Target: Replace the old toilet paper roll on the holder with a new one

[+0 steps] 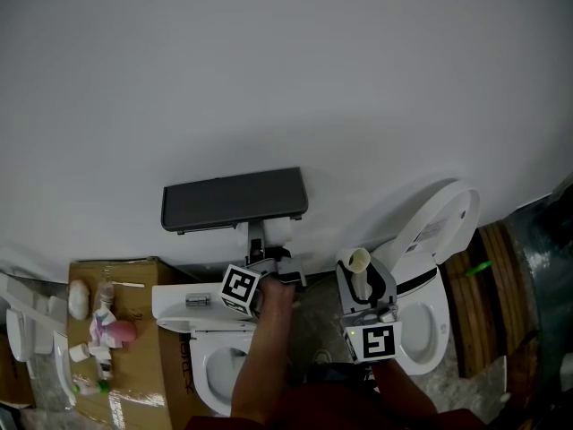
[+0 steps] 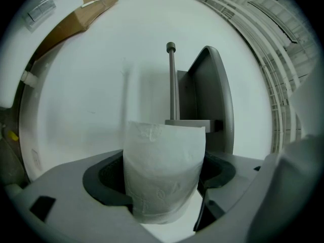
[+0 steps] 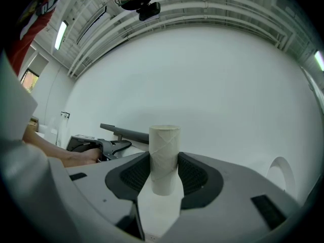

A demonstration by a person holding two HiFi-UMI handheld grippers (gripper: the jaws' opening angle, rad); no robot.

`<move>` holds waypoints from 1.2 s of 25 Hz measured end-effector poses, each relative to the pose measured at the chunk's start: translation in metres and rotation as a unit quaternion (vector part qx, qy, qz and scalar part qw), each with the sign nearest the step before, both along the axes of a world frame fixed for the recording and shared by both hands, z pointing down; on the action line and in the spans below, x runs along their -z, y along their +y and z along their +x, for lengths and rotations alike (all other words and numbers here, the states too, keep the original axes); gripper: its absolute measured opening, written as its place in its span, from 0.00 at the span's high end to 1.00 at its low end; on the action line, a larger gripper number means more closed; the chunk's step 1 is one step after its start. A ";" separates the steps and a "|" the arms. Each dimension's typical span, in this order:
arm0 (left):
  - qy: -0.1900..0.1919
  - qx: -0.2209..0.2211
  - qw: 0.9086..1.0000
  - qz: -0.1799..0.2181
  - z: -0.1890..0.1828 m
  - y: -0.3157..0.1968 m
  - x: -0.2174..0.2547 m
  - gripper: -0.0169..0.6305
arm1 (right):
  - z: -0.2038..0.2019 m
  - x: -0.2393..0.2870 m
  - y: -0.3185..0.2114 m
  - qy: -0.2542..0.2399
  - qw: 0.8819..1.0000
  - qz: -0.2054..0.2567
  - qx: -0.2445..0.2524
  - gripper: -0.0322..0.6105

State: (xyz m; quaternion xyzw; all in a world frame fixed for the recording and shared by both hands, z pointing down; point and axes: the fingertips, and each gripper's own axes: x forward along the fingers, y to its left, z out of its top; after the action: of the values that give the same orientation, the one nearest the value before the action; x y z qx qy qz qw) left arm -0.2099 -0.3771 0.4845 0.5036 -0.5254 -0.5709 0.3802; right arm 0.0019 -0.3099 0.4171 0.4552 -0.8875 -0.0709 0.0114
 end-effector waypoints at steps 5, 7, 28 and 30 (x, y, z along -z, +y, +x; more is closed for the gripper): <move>0.003 -0.007 1.000 0.009 0.000 0.000 0.003 0.30 | -0.003 -0.001 0.000 0.000 1.000 -0.001 -0.001 0.67; 0.009 -0.012 1.000 0.024 0.003 0.001 0.007 0.30 | -0.003 0.000 0.001 0.000 1.000 0.000 -0.001 0.67; 0.020 -0.035 0.998 0.039 0.024 -0.006 0.016 0.19 | 0.010 0.002 0.003 -0.003 1.000 0.002 -0.015 0.67; 0.022 -0.042 0.998 0.039 0.031 -0.009 0.016 0.19 | 0.014 0.004 0.003 -0.009 1.000 0.005 -0.019 0.67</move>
State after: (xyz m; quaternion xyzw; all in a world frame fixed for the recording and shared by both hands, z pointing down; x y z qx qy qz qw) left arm -0.1790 -0.3861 0.4682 0.5270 -0.4727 -0.5856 0.3948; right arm 0.0163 -0.3072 0.4131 0.4729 -0.8782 -0.0710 0.0027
